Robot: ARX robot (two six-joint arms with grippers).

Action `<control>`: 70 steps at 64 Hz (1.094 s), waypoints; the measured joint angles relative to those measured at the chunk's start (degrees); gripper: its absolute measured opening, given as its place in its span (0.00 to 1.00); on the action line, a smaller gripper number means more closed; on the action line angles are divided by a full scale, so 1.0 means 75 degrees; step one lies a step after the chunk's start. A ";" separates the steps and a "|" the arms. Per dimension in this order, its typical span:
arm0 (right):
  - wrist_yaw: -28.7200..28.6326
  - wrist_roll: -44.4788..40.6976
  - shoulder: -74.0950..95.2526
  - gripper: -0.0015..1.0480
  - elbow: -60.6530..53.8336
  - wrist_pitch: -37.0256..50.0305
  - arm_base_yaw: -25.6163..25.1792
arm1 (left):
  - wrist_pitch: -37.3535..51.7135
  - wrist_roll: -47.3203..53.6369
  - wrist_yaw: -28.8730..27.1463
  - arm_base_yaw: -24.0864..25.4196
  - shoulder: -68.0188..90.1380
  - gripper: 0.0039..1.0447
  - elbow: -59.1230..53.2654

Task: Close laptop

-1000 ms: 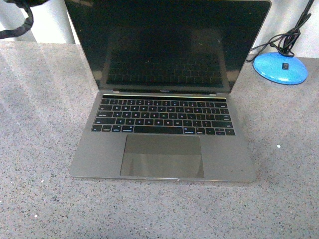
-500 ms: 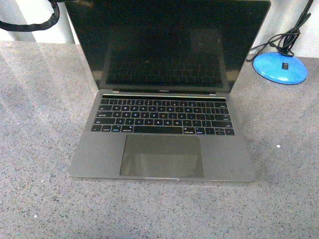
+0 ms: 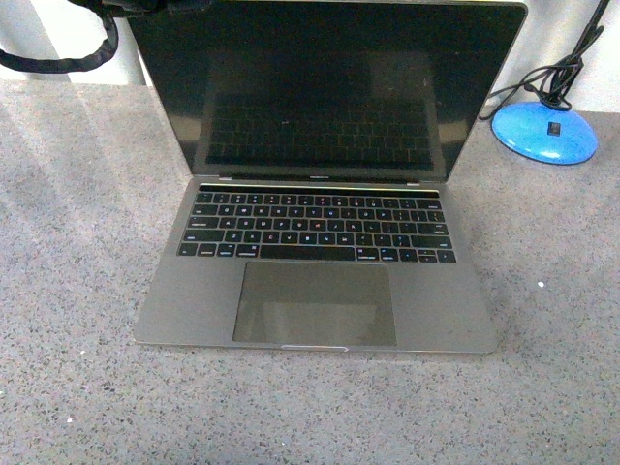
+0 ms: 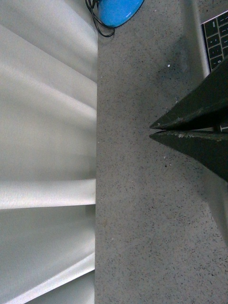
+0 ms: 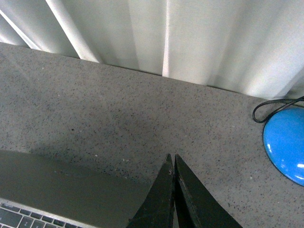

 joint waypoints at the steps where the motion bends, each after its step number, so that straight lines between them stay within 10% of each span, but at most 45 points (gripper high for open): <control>1: 0.0015 0.0026 0.0000 0.01 -0.0020 0.0000 0.0015 | -0.0017 0.0000 0.0000 0.0006 -0.0003 0.03 0.0000; 70: 0.0358 0.0997 -0.0545 0.01 -0.1571 0.0146 0.0533 | -0.0361 -0.0117 0.0289 0.0309 -0.0323 0.03 -0.0924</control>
